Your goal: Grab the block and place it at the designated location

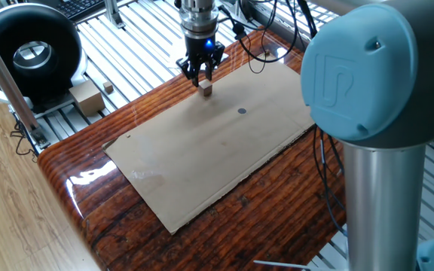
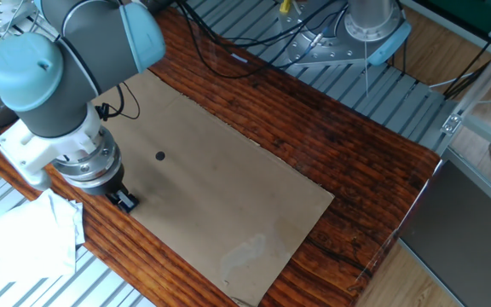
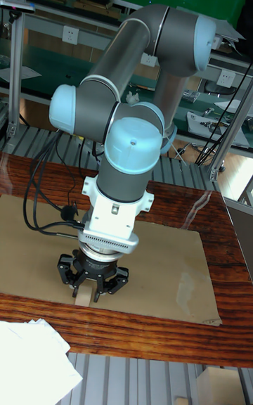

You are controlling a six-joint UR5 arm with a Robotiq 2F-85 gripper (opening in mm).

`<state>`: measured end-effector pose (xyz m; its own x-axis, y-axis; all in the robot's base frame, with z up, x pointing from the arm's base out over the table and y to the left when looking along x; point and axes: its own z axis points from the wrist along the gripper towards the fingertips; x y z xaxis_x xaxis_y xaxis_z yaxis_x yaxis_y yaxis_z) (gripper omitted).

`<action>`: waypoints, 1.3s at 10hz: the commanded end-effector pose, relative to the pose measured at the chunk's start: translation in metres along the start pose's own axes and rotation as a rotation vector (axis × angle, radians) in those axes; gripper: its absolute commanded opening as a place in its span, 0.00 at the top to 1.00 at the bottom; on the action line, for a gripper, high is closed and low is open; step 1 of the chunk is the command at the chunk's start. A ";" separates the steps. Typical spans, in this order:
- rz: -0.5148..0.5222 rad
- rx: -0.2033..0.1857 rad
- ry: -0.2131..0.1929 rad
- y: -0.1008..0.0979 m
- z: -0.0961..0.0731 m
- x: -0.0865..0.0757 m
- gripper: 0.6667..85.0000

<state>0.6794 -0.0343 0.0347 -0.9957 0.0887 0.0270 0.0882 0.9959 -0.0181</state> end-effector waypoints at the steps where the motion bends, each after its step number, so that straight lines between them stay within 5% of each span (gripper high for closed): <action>1: 0.008 -0.004 0.007 0.001 -0.004 0.000 0.50; 3: -0.002 -0.007 0.009 0.002 -0.004 0.001 0.47; 6: -0.023 0.058 0.038 -0.015 -0.005 0.008 0.45; 9: -0.006 -0.012 0.023 0.003 -0.004 0.005 0.45; 11: -0.011 -0.020 0.014 0.005 -0.004 0.002 0.44; 13: -0.019 -0.017 0.002 0.001 0.015 -0.003 0.44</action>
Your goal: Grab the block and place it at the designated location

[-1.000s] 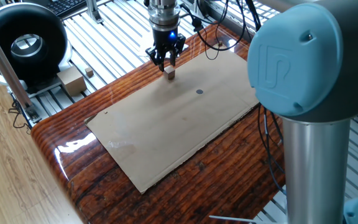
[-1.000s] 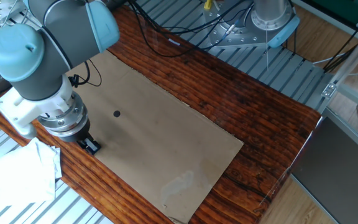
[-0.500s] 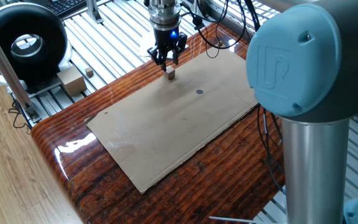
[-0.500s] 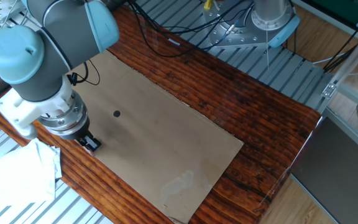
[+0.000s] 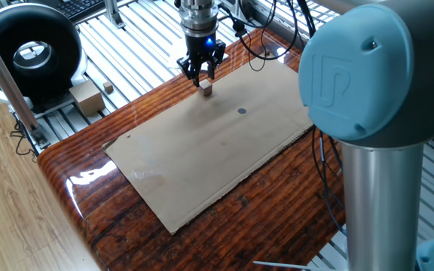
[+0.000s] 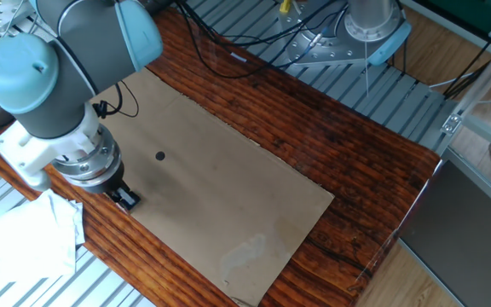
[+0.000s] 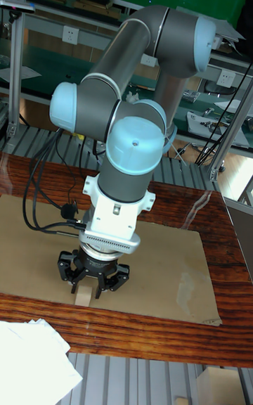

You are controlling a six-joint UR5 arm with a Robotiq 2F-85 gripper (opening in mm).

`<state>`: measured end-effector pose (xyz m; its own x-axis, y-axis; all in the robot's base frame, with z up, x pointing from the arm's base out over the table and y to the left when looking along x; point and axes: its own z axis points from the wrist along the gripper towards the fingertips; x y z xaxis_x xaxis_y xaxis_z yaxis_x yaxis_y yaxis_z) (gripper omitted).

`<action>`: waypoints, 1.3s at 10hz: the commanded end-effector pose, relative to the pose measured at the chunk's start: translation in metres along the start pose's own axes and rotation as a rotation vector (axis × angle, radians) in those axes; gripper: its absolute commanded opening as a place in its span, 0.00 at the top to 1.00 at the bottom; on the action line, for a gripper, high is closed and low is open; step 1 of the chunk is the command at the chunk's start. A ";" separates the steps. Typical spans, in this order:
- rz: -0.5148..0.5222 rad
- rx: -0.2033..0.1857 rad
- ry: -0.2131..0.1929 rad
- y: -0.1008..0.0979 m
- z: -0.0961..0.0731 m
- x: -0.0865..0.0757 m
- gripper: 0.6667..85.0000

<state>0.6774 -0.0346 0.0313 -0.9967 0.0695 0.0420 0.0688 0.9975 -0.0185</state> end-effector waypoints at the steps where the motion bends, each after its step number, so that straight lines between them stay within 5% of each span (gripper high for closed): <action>1: 0.012 -0.002 -0.010 0.000 0.021 -0.002 0.45; 5: 0.017 0.009 -0.006 -0.005 0.017 0.011 0.47; 13: 0.021 -0.019 -0.044 0.003 0.013 0.001 0.53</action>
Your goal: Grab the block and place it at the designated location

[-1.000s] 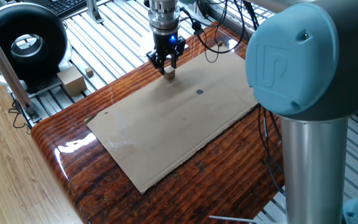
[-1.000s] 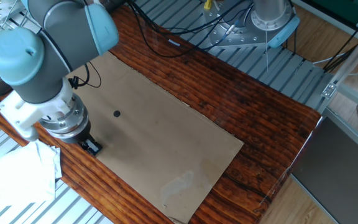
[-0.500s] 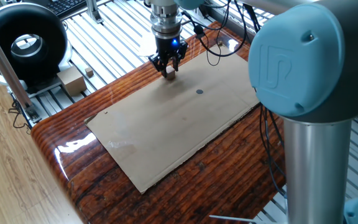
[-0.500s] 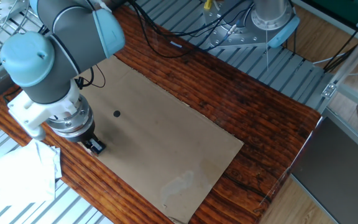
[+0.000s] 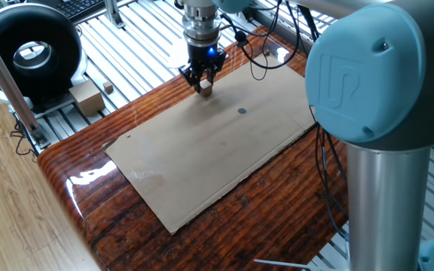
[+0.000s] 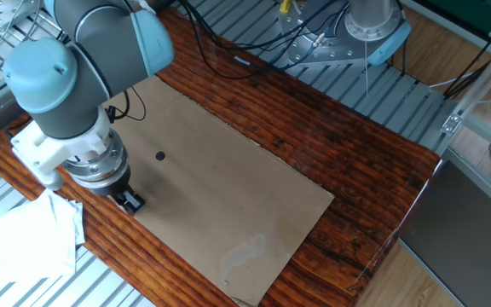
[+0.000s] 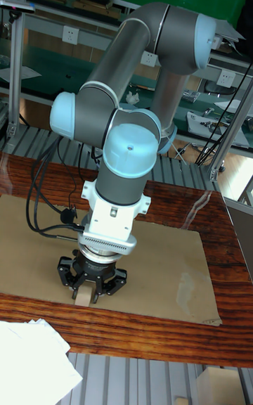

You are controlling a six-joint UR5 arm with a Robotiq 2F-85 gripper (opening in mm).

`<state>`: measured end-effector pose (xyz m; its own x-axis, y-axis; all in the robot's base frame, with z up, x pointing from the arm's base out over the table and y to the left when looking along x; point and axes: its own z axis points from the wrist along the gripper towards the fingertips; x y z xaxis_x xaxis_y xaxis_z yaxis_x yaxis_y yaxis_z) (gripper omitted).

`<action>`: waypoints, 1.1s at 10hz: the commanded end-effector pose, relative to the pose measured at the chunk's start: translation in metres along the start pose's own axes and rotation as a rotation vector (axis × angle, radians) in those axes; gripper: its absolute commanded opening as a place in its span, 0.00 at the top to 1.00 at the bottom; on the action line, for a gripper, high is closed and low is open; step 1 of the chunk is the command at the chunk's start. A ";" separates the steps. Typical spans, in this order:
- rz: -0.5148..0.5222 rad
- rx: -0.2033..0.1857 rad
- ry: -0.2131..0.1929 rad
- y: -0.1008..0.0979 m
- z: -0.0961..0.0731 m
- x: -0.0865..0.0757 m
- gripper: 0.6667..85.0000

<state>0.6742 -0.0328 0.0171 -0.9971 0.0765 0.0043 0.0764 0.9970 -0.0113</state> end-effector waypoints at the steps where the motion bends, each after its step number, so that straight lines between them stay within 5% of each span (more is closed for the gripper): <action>1: 0.016 -0.006 -0.008 0.000 -0.001 -0.002 0.55; 5: 0.028 -0.010 -0.017 0.001 -0.002 -0.004 0.63; 8: 0.055 0.008 -0.016 -0.003 -0.005 -0.004 0.97; 11: 0.045 -0.037 0.009 0.011 -0.021 0.001 1.00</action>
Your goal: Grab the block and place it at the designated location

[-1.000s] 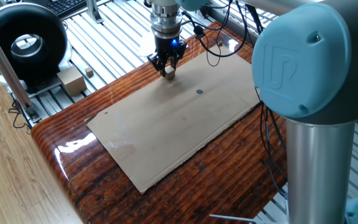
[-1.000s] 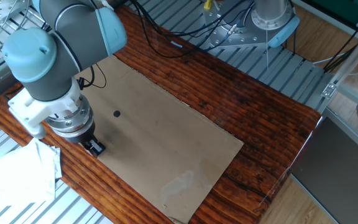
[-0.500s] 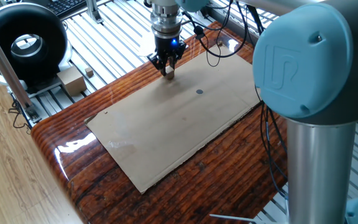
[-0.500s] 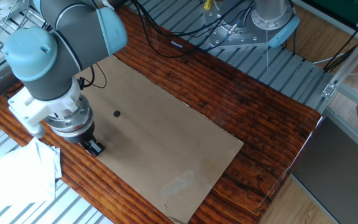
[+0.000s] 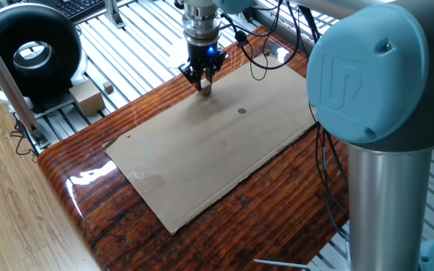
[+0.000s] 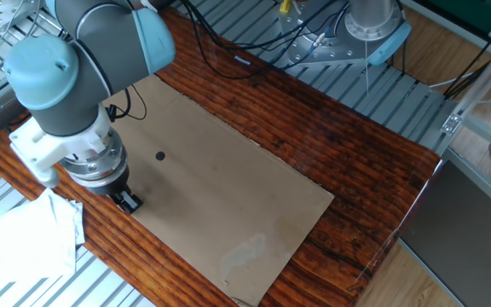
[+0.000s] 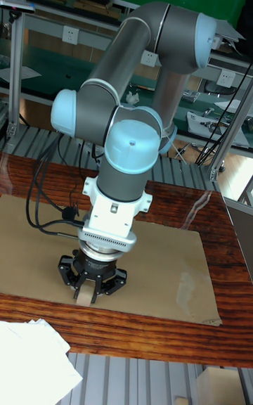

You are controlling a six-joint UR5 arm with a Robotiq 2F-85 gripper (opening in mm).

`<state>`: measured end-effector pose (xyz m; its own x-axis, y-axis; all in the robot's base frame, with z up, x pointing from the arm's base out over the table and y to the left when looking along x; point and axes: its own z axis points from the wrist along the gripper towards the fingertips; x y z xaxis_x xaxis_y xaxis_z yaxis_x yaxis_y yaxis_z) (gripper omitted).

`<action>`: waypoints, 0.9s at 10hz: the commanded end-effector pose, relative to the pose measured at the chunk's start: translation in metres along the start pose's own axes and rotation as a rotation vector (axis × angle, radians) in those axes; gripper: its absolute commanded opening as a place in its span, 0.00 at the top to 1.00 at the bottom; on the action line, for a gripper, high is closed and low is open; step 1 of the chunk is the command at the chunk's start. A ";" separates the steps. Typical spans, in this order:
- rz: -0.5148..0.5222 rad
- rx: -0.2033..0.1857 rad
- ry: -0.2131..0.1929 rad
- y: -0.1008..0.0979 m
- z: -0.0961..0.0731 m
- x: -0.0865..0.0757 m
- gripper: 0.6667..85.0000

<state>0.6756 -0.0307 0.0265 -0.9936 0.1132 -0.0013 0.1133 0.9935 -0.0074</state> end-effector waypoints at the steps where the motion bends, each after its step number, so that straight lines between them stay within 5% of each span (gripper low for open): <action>1: 0.001 -0.034 0.021 0.008 -0.020 0.005 1.00; 5: -0.027 -0.041 0.017 0.001 -0.045 0.026 1.00; 9: -0.057 -0.007 0.016 -0.029 -0.039 0.047 1.00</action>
<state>0.6390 -0.0407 0.0636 -0.9979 0.0635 0.0144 0.0637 0.9979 0.0119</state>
